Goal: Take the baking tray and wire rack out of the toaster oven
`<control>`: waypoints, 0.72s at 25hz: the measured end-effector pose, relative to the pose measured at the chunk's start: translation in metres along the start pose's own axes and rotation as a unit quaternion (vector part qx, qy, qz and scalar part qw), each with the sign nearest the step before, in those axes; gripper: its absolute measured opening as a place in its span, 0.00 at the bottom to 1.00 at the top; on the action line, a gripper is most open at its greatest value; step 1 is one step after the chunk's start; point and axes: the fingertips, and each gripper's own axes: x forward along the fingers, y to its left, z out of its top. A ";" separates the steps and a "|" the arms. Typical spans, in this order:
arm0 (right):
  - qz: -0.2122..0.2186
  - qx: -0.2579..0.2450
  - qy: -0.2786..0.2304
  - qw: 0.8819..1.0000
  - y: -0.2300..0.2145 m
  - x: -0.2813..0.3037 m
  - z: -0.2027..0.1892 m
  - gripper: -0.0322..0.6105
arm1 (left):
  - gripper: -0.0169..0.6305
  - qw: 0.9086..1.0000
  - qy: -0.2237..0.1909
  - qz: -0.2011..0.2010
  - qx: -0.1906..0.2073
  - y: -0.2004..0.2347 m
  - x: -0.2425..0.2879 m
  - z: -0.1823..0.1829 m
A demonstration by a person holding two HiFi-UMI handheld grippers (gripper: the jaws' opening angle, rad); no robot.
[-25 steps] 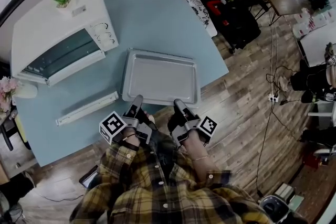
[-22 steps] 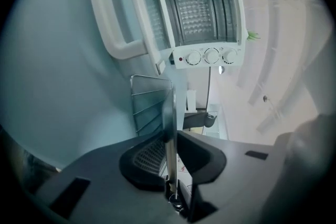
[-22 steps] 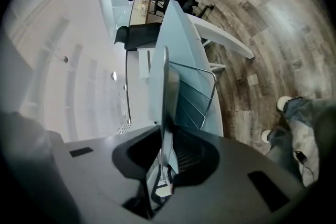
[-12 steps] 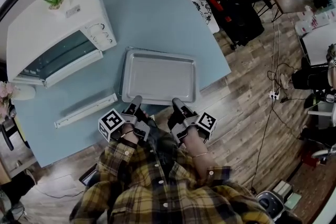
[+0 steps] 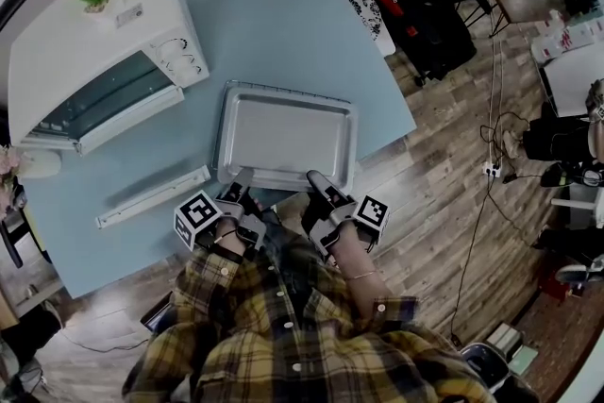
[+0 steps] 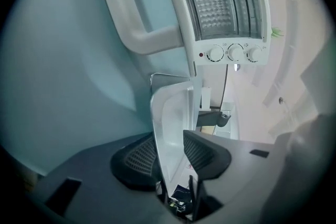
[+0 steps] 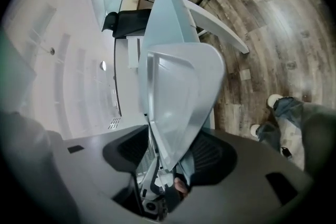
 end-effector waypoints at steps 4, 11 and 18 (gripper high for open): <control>0.004 0.005 0.006 1.000 0.003 0.001 -0.003 0.47 | 0.33 1.000 0.004 -0.001 0.002 -0.003 -0.002 -0.002; -0.019 -0.003 0.022 1.000 -0.001 -0.002 -0.014 0.54 | 0.47 1.000 0.003 -0.001 0.003 -0.003 -0.010 -0.003; -0.007 0.017 0.028 0.999 -0.010 -0.009 -0.025 0.54 | 0.49 1.000 0.003 -0.009 0.005 0.001 -0.020 -0.009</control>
